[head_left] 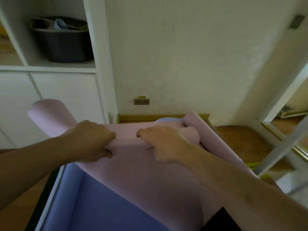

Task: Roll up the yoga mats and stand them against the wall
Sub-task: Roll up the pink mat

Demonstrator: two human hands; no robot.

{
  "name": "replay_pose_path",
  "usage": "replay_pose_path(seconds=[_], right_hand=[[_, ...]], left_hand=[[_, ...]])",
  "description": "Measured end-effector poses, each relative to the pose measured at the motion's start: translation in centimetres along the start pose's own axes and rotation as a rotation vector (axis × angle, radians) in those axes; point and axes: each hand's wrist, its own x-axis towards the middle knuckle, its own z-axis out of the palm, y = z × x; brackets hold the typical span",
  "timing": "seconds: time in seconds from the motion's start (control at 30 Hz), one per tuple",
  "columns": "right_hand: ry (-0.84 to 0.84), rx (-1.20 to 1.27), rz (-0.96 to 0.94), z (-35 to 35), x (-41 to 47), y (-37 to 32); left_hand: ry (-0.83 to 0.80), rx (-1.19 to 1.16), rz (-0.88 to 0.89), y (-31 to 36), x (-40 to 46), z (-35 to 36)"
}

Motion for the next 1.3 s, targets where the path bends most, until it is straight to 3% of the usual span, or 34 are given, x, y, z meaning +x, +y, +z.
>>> replay_pose_path(seconds=[0.1,0.17,0.2,0.27,0.33,0.47,0.7,0.87,0.97,1.1,1.2,1.3], right_hand=[[-0.128,0.509,0.174,-0.9,-2.6,3.1],[-0.017,0.876,0.323,-0.7,-5.0,6.2],[0.096,0.901,0.440,0.0,-6.2,8.5],[0.198,0.695,0.728,2.6,-9.1,13.3],[0.069,0.496,0.922,6.2,-12.5,17.3],[-0.223,0.366,1.097,14.3,-18.7,24.1],[-0.237,0.341,1.411,23.5,-23.5,34.1],[-0.371,0.269,1.471,26.4,-23.6,37.6],[-0.396,0.131,1.369,27.0,-22.7,36.3],[-0.280,0.072,1.219,25.7,-21.7,34.4],[-0.199,-0.019,1.089,21.8,-21.2,33.3],[-0.079,-0.091,0.953,15.6,-20.5,31.5]], left_hand=[[-0.008,0.058,0.012,2.5,0.1,-0.7],[0.006,0.066,0.067,4.3,0.9,-0.8],[0.011,0.077,0.091,5.2,1.6,-0.9],[0.066,0.069,0.137,6.9,3.6,-1.1],[0.083,0.047,0.184,8.4,6.0,-1.3],[0.136,0.092,0.325,12.0,12.3,-1.9],[0.142,0.132,0.449,17.2,23.3,0.9],[0.181,0.072,0.539,17.0,27.0,3.6],[0.185,0.074,0.550,16.8,27.8,4.3],[0.212,0.067,0.562,16.8,27.3,3.9],[0.144,0.086,0.572,16.9,24.8,1.7],[-0.025,0.149,0.397,15.9,20.9,-0.4]])
